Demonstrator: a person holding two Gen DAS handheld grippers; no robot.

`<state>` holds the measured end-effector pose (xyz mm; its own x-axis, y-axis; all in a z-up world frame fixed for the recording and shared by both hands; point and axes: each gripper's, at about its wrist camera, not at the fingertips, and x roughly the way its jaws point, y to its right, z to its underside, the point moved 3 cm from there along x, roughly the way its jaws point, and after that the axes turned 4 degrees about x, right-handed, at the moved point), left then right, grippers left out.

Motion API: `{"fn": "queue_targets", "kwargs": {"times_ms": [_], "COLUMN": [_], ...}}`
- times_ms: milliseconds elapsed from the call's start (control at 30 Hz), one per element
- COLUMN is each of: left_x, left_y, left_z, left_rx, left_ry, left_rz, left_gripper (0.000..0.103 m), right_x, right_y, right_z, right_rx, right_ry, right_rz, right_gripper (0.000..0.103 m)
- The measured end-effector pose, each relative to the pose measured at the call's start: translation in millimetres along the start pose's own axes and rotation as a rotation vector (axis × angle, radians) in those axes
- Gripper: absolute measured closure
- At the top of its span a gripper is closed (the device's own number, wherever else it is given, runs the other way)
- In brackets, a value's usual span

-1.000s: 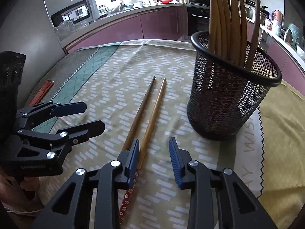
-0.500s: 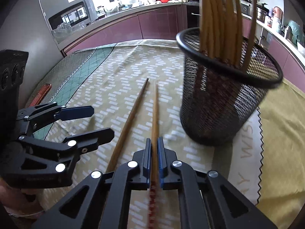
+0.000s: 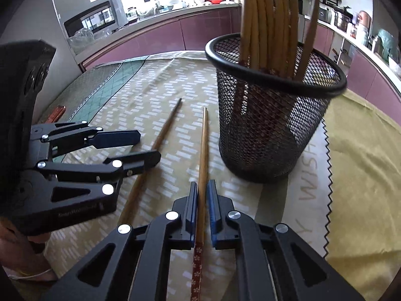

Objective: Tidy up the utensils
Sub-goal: 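Grasp a chopstick with the right tool while the left tool grasps the other, then lift both held chopsticks upright and carry them over the mesh cup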

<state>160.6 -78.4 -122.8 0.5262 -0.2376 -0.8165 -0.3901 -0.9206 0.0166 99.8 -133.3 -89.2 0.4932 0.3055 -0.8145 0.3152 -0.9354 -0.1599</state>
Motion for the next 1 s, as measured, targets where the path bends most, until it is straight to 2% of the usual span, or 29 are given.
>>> {"fn": "queue_targets", "kwargs": {"times_ms": [67, 233, 367, 567, 700, 733, 767, 833, 867, 900, 1000], "left_x": [1, -1, -6, -15, -15, -15, -15, -14, -14, -14, -13], "left_y": [-1, -5, -5, 0, 0, 0, -1, -1, -1, 0, 1], "left_z": [-1, 0, 7, 19, 22, 22, 22, 21, 21, 21, 21], "left_rx": [-0.007, -0.035, -0.047, -0.021, -0.004, -0.002, -0.003, -0.004, -0.003, -0.002, -0.009], "left_ry": [0.001, 0.009, 0.011, 0.008, 0.003, 0.004, 0.006, 0.011, 0.013, 0.015, 0.019], "left_rz": [-0.010, -0.011, -0.007, -0.004, -0.006, -0.009, -0.011, -0.016, -0.019, -0.022, -0.025], "left_gripper": [0.086, 0.090, 0.094, 0.095, 0.090, 0.089, 0.088, 0.087, 0.087, 0.089, 0.094], "right_x": [0, -5, -15, -15, -8, -6, -6, -6, -6, -6, -4], "right_y": [0, 6, 9, 3, -3, -5, -6, -12, -14, -14, -16], "right_z": [0, 1, 2, 6, 6, 6, 6, 7, 7, 7, 5], "right_rx": [-0.004, 0.027, 0.053, 0.045, 0.022, 0.004, -0.017, -0.068, -0.068, -0.068, -0.047], "right_ry": [0.006, 0.020, 0.036, 0.026, 0.008, 0.009, 0.018, 0.029, 0.028, 0.028, 0.033], "right_rz": [-0.003, -0.041, -0.103, -0.155, -0.122, -0.083, -0.037, 0.021, 0.018, 0.015, -0.003], "right_gripper": [0.096, 0.097, 0.097, 0.097, 0.097, 0.095, 0.084, 0.080, 0.079, 0.079, 0.092]}}
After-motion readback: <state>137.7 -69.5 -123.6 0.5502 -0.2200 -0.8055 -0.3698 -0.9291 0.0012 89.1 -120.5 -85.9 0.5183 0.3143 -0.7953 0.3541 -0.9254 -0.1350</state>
